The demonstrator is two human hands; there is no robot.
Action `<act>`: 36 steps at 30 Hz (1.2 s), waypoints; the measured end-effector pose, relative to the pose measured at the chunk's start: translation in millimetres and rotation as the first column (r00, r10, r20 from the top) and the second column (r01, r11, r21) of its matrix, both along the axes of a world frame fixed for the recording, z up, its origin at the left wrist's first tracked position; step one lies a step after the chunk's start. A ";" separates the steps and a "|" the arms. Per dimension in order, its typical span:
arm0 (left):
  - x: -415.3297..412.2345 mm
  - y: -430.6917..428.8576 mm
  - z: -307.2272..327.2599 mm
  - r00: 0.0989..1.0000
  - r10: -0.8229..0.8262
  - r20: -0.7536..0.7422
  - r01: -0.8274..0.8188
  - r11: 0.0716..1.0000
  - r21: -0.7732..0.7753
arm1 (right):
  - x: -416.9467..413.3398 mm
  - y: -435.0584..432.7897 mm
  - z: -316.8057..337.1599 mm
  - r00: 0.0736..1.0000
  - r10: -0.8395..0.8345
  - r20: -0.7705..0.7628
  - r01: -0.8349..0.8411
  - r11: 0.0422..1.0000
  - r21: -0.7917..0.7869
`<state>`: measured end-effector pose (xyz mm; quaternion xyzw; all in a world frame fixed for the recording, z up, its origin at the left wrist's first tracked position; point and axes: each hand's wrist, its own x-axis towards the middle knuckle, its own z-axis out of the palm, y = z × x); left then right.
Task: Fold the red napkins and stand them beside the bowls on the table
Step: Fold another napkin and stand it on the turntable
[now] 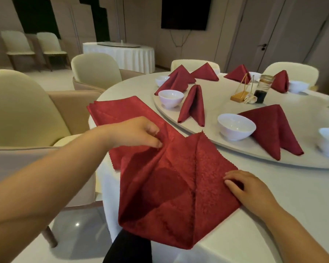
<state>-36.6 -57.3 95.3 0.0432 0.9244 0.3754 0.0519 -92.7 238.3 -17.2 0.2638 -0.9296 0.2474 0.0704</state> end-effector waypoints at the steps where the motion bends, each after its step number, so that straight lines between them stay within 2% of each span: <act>1: -16.6 9.5 -7.4 1.000 0.009 0.009 -0.009 1.000 -0.019 | -0.1 1.2 -3.6 1.000 0.004 0.004 -0.004 1.000 -0.020; 4: -58.1 38.2 -32.7 1.000 0.020 -0.004 -0.020 0.998 -0.053 | -3.0 5.0 -9.2 0.999 0.035 0.001 -0.034 0.997 -0.064; 6: -80.5 53.5 -49.7 0.997 0.072 -0.037 -0.072 0.997 -0.011 | -5.4 6.8 -11.0 0.998 0.061 -0.007 -0.062 0.994 -0.092; 9: -109.7 68.7 -71.4 0.968 0.220 -0.121 -0.210 0.973 0.092 | -10.0 9.2 -13.8 0.997 0.077 0.002 -0.076 0.986 -0.151; 14: -138.6 73.2 -96.7 0.885 0.443 -0.146 -0.437 0.897 0.072 | -18.9 12.6 -15.6 0.996 0.087 0.005 -0.084 0.973 -0.215; 18: -148.5 76.4 -101.1 0.862 0.473 -0.181 -0.459 0.881 0.116 | -21.3 11.3 -14.0 0.996 0.086 0.006 -0.083 0.976 -0.199; 22: -155.0 82.9 -103.1 0.879 0.441 -0.183 -0.425 0.897 0.122 | -21.2 11.3 -14.4 0.997 0.081 -0.001 -0.080 0.979 -0.190; 26: -151.6 77.4 -96.5 0.860 0.476 -0.183 -0.437 0.874 0.213 | -20.7 11.8 -14.1 0.996 0.089 0.015 -0.084 0.977 -0.194; 28: -143.8 66.4 -87.0 0.853 0.487 -0.187 -0.455 0.871 0.186 | -19.8 12.0 -13.4 0.997 0.081 0.007 -0.078 0.977 -0.196; 33: -106.6 23.2 -75.4 0.872 0.490 -0.017 -0.489 0.871 0.043 | -19.8 11.4 -11.0 0.999 -0.010 -0.036 0.001 0.971 -0.238; 36: -85.8 9.3 -68.3 0.888 0.441 0.131 -0.437 0.897 -0.061 | -21.2 13.0 -7.8 0.980 -0.170 -0.101 0.141 0.959 -0.248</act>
